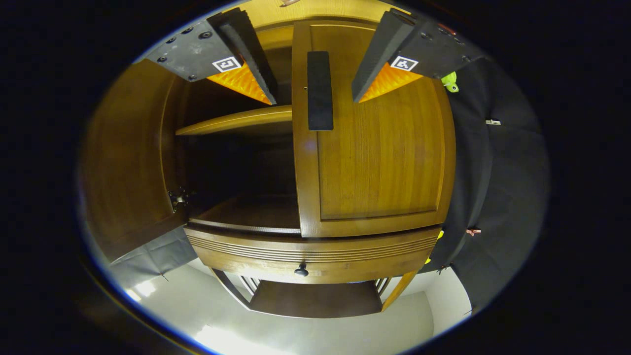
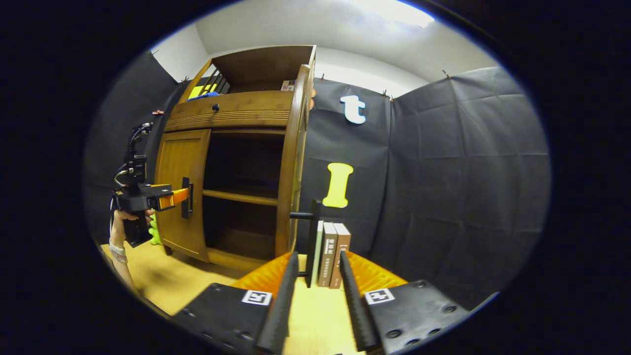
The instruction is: Open the right door of the double-door shoe cabinet with the right hand, and open the left door with the left hand.
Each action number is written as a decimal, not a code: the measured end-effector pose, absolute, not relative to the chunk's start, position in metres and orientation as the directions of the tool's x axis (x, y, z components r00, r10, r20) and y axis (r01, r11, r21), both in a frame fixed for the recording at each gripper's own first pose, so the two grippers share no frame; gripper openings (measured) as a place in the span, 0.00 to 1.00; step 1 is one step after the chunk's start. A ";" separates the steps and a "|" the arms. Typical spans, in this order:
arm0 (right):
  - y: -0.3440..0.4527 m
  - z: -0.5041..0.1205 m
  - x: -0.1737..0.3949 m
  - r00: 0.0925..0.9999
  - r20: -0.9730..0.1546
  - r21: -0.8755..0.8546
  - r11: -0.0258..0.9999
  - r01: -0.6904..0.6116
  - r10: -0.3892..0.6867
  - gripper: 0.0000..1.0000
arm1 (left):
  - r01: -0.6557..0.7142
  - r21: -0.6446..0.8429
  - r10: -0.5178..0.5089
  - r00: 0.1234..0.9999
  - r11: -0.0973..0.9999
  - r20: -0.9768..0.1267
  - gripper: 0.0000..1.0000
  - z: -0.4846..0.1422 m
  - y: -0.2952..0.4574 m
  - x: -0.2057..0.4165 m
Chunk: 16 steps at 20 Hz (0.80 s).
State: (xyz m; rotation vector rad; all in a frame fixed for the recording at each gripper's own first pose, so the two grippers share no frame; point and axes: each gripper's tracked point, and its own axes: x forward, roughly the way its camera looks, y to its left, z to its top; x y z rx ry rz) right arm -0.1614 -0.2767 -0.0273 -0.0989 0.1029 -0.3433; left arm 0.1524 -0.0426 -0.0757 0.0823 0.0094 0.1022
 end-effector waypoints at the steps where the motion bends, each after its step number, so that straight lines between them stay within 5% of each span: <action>1: -0.278 -0.026 -0.163 0.937 -0.073 -0.108 0.937 0.334 -0.342 0.69 | -0.104 0.085 0.104 0.995 0.991 0.004 0.93 -0.076 -0.042 0.162; 3: -0.277 -0.032 -0.164 0.936 -0.097 -0.071 0.941 0.332 -0.338 0.96 | -0.124 0.086 0.123 0.992 0.989 0.014 0.92 -0.076 -0.037 0.178; 11: -0.294 -0.026 -0.172 0.922 -0.075 -0.063 0.925 0.375 -0.379 0.96 | -0.151 0.059 0.150 0.988 0.987 0.020 0.76 -0.086 -0.022 0.210; 16: -0.296 -0.026 -0.171 0.920 -0.076 -0.058 0.923 0.380 -0.383 0.96 | -0.146 0.076 0.146 0.989 0.986 0.009 0.37 -0.085 -0.028 0.208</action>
